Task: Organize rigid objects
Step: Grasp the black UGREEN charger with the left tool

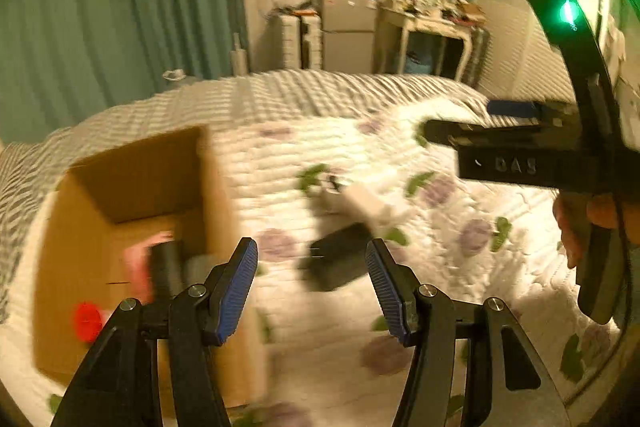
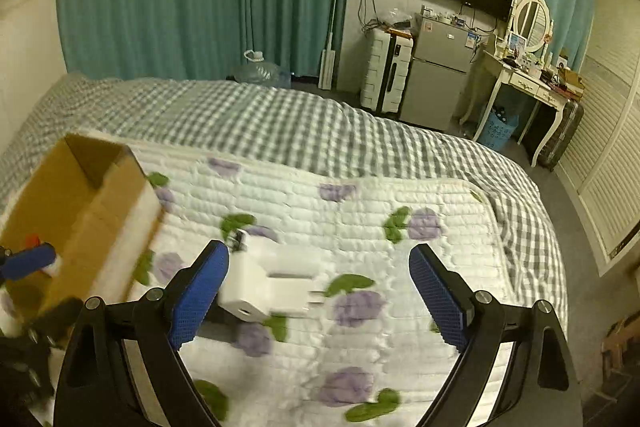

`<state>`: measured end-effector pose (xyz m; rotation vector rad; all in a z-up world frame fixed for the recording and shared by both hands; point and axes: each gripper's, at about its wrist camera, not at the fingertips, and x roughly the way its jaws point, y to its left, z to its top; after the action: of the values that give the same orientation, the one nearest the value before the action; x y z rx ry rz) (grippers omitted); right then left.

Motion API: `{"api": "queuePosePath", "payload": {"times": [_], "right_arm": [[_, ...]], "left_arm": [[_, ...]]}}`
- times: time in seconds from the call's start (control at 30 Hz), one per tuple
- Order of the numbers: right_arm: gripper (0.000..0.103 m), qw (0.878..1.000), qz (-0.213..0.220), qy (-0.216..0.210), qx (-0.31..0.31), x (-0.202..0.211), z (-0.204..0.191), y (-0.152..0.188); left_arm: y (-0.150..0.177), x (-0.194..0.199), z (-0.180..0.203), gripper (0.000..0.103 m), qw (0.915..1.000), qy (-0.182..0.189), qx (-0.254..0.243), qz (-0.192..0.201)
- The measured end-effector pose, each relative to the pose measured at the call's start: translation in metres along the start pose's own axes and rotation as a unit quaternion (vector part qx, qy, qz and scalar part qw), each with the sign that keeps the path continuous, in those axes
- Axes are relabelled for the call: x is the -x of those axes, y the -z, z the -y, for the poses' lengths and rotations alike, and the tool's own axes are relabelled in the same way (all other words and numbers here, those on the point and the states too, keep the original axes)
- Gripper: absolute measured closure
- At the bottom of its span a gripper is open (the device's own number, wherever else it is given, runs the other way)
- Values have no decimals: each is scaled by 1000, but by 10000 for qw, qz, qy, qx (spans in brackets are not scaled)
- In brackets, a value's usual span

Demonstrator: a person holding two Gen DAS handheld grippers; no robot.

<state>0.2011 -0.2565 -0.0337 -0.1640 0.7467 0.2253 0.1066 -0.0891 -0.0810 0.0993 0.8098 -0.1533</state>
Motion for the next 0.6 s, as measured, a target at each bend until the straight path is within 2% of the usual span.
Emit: {"api": "queuePosePath", "payload": {"times": [0.17, 0.27, 0.4, 0.6], "right_arm": [[11, 9997, 30, -157, -202, -2, 29, 7], [11, 9990, -79, -230, -382, -11, 45, 14], [11, 9969, -291, -336, -652, -24, 60, 24], [11, 9971, -385, -308, -573, -29, 57, 28]], "left_arm": [[7, -54, 30, 43, 9992, -103, -156, -350], [13, -87, 29, 42, 9980, -91, 29, -624], [13, -102, 24, 40, 9986, -385, 242, -277], [12, -115, 25, 31, 9977, -525, 379, -222]]}}
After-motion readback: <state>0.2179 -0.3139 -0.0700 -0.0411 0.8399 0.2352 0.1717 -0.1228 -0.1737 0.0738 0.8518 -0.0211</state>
